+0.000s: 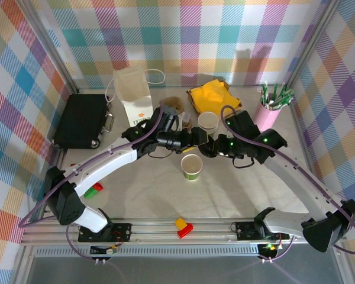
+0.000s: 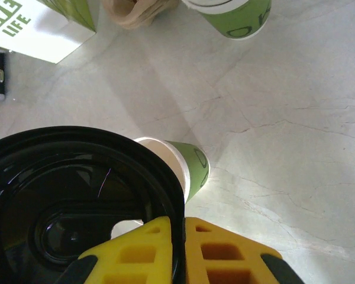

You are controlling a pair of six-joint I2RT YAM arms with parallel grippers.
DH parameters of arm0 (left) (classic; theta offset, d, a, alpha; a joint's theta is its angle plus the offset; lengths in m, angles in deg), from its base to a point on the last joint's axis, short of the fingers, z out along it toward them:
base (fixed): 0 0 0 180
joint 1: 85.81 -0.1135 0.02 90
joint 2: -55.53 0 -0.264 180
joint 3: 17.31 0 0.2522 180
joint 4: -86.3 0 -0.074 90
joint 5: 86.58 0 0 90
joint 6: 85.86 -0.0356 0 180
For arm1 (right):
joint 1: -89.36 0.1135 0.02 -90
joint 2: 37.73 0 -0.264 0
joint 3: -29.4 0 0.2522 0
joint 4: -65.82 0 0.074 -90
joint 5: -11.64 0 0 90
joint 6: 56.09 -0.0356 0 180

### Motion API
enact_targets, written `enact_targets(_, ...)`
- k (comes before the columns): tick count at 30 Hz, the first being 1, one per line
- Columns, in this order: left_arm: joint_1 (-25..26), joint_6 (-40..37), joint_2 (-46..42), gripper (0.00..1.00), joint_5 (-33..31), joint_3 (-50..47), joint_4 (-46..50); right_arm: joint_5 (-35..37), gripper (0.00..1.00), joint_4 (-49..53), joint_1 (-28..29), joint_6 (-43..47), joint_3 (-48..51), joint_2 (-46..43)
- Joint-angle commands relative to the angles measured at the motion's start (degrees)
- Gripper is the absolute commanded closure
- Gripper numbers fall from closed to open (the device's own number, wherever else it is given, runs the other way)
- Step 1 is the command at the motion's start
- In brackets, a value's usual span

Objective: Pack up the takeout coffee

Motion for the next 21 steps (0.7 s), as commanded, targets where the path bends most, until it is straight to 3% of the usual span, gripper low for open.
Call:
enact_targets(1, 0.4, 1.2, 0.1, 0.31, 0.8, 1.4, -1.3, 1.6, 0.88, -0.4, 1.3, -0.9, -1.8, 0.8)
enact_targets(8, 0.4, 4.0, -0.1, 0.58, 3.6, -1.6, -6.9, 3.8, 0.87, -1.8, 2.9, -0.8, -1.4, 0.6)
enact_targets(21, 0.4, 4.5, -1.3, 0.77, 3.6, -2.6, -6.3, 4.4, 0.82, -4.8, 3.9, 1.8, -2.0, 0.1)
